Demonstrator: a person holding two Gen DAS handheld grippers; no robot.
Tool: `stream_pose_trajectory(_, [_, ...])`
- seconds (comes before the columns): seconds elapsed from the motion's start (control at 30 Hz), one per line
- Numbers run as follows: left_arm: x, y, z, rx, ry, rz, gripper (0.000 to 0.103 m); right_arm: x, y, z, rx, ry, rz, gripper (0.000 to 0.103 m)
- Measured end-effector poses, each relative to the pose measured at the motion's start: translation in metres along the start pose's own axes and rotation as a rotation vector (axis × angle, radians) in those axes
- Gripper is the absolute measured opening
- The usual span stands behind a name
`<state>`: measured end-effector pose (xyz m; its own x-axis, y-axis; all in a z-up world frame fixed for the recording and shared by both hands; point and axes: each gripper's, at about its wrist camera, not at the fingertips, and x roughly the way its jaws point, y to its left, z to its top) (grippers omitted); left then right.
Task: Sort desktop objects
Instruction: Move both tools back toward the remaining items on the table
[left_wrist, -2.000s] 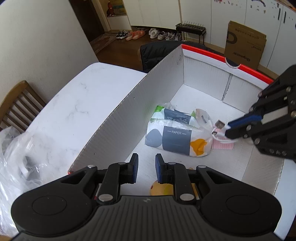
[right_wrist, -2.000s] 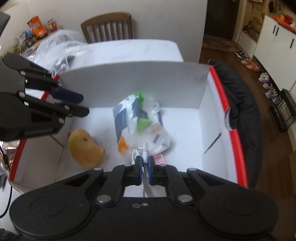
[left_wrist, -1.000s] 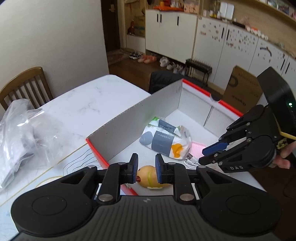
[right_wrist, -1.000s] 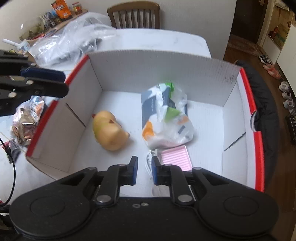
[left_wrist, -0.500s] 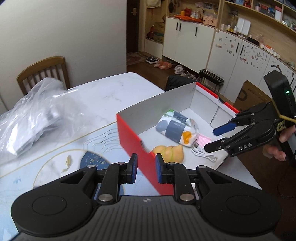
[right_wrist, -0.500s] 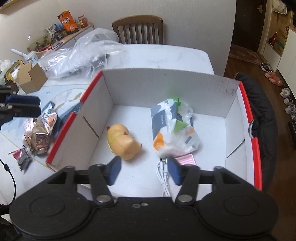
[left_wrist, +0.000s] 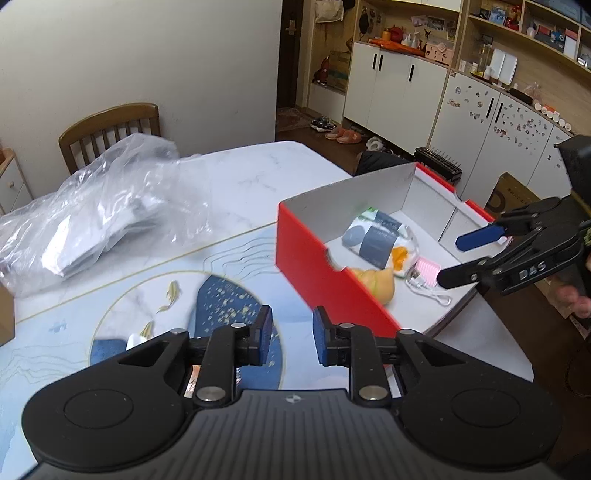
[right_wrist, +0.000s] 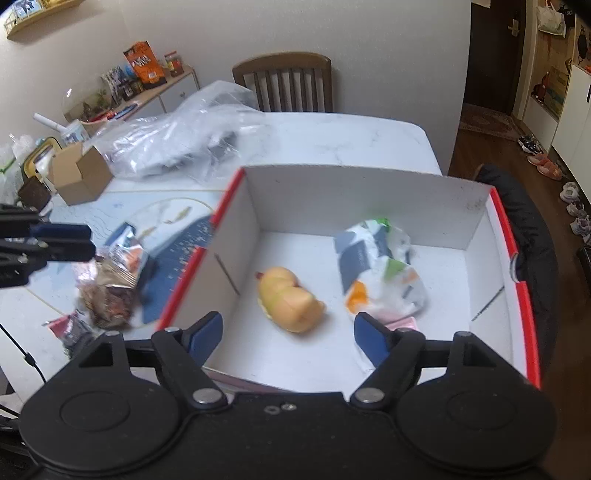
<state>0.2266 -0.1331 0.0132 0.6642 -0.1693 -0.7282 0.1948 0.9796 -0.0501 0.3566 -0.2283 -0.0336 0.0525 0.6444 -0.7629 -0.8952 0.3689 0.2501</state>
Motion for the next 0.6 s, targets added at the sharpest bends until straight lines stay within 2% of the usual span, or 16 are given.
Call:
stream_pose_trajectory(0.47, [-0.019,0.053,-0.035,-0.042,0.007,-0.018,0.022,-0.008,0.084,0.008,-0.052,-0.074,0.078,0.091])
stream_pose_trajectory(0.5, [-0.020,0.057,-0.037,-0.041,0.008,-0.017,0.027,-0.006,0.090,0.008,-0.053,-0.072,0.081,0.091])
stream_pose_trajectory(0.57, [-0.023,0.065,-0.044,-0.041,0.006,-0.019,0.048,-0.002,0.100,0.008,-0.053,-0.067,0.083,0.092])
stream_pose_trajectory(0.6, [-0.026,0.069,-0.047,-0.042,0.002,-0.023,0.071,0.000,0.105,0.008,-0.052,-0.064,0.082,0.092])
